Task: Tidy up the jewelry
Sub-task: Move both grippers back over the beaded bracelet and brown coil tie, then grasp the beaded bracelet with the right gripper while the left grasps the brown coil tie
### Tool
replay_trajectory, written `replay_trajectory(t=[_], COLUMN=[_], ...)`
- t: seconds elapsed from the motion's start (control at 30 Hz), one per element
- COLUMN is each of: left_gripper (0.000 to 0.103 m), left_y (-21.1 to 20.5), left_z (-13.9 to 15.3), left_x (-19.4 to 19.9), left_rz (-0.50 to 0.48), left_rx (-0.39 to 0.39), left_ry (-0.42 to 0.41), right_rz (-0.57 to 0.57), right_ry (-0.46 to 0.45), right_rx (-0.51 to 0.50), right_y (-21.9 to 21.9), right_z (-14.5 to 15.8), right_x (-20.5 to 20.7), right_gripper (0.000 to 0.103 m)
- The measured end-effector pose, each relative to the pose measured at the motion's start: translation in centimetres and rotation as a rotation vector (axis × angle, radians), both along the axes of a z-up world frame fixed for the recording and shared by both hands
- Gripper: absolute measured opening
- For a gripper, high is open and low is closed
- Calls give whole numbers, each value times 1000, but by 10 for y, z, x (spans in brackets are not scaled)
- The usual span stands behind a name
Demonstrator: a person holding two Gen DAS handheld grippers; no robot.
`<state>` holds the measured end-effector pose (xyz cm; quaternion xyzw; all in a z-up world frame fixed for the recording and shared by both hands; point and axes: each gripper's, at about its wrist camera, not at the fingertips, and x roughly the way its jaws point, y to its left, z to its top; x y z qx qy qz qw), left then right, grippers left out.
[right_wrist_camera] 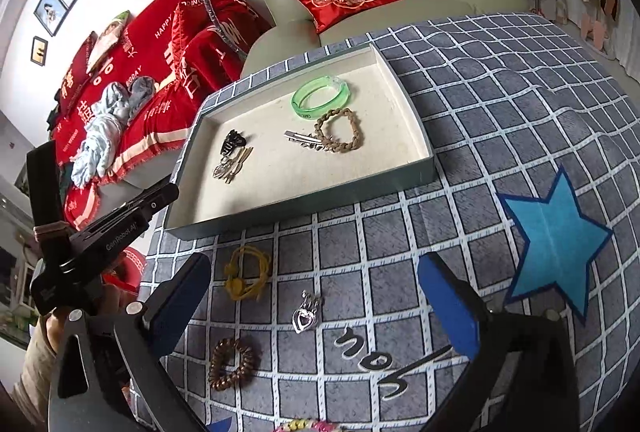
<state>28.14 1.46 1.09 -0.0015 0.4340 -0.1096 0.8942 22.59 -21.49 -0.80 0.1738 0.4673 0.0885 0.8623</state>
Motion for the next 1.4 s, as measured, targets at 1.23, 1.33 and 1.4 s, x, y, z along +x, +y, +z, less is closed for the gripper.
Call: replay_trajectory(t=[1.23, 1.33, 1.4], left_gripper=[103, 103, 103], left_y=[-25, -28, -30], left_z=[-71, -72, -73], left_x=[-104, -104, -105], left_rz=[-158, -169, -172], left_rx=[86, 98, 104], left_ry=[41, 46, 50], right_rz=[3, 14, 23], right_ry=[130, 133, 136], right_rx=[-233, -260, -275], right_y=[3, 8, 11], right_z=[-48, -51, -52], right_x=[-123, -125, -125], right_gripper=[103, 103, 103])
